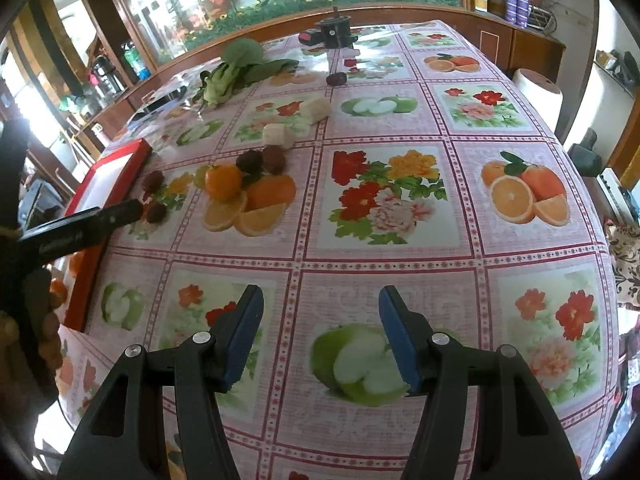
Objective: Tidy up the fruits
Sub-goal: 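Move both tools back from the tray toward the fruit pile, then grasp a dark brown date with the left tool while the right tool grasps an orange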
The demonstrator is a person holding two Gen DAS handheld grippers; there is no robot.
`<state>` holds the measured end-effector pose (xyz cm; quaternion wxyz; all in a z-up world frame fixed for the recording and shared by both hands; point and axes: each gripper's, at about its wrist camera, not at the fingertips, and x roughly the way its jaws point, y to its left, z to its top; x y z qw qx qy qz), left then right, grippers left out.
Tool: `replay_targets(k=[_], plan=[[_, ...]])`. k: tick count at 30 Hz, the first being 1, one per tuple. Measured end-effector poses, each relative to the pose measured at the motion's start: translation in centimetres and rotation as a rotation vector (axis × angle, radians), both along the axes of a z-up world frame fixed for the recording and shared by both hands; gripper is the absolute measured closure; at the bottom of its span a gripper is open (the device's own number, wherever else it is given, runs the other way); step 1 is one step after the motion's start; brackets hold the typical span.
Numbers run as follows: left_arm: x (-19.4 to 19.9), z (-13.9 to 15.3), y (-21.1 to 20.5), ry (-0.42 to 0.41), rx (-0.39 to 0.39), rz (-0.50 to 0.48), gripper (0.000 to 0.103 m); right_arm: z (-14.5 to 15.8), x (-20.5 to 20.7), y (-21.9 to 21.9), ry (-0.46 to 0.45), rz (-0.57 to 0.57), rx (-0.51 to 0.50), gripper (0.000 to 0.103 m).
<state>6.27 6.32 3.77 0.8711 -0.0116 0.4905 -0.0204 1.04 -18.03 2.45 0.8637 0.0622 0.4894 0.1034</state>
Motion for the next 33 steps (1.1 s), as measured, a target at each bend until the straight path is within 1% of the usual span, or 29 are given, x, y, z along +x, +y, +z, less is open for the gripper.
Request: replay_targets(k=[4,6,8,11,13,14,16,17,18,21,22,23,25,27,30,33], plan=[[0.6,-0.8,-0.5,0.003,0.014,-0.024,0.014,-0.4,0.3,0.2,0.006,0.009,0.003,0.043],[1.0,-1.3,-0.5,0.021,-0.011,-0.033,0.015,-0.6,0.5,0.2,0.010,0.012,0.005,0.043],[1.4,-1.6,-0.1,0.033,-0.031,-0.019,0.017,-0.8,0.7,0.4,0.018,0.014,0.006,0.043],[1.5,-2.0,0.6,0.034,-0.070,-0.008,0.020,-1.2,1.0,0.3,0.028,0.014,0.020,0.042],[1.4,-2.3,0.7,0.029,-0.057,-0.015,0.022,-1.4,1.1,0.3,0.026,0.013,0.030,0.038],[1.5,-2.6,0.6,0.029,-0.045,-0.020,0.026,-1.3,1.1,0.4,0.023,0.013,0.031,0.037],[1.6,-2.8,0.3,0.025,-0.020,-0.032,0.029,-1.4,1.3,0.5,0.017,0.016,0.025,0.035],[1.5,-2.7,0.1,0.017,-0.020,-0.041,0.034,-1.4,1.5,0.7,0.014,0.020,0.021,0.035],[1.5,-2.6,-0.1,0.010,-0.023,-0.054,0.037,-1.3,1.7,0.7,0.011,0.023,0.019,0.035],[1.7,-2.6,-0.6,-0.010,-0.006,-0.070,0.056,-1.0,2.8,1.0,-0.001,0.032,0.025,0.035],[1.7,-2.6,-0.6,-0.019,-0.007,-0.076,0.069,-0.8,3.2,1.1,-0.007,0.035,0.031,0.035],[1.8,-2.6,-0.7,-0.022,-0.013,-0.082,0.079,-0.6,3.8,1.3,-0.017,0.044,0.043,0.035],[1.8,-2.5,-0.6,-0.020,-0.038,-0.084,0.078,-0.1,5.1,1.9,-0.037,0.072,0.061,0.035],[1.6,-2.4,-0.5,-0.015,-0.073,-0.084,0.078,0.1,6.5,3.1,-0.042,0.129,0.075,0.035],[0.9,-2.4,-0.7,-0.004,-0.113,-0.095,0.078,-0.2,8.4,5.5,-0.053,0.192,0.033,0.036],[0.2,-2.4,-1.2,0.002,-0.118,-0.123,0.078,-0.9,9.5,7.4,-0.034,0.244,0.017,0.036]])
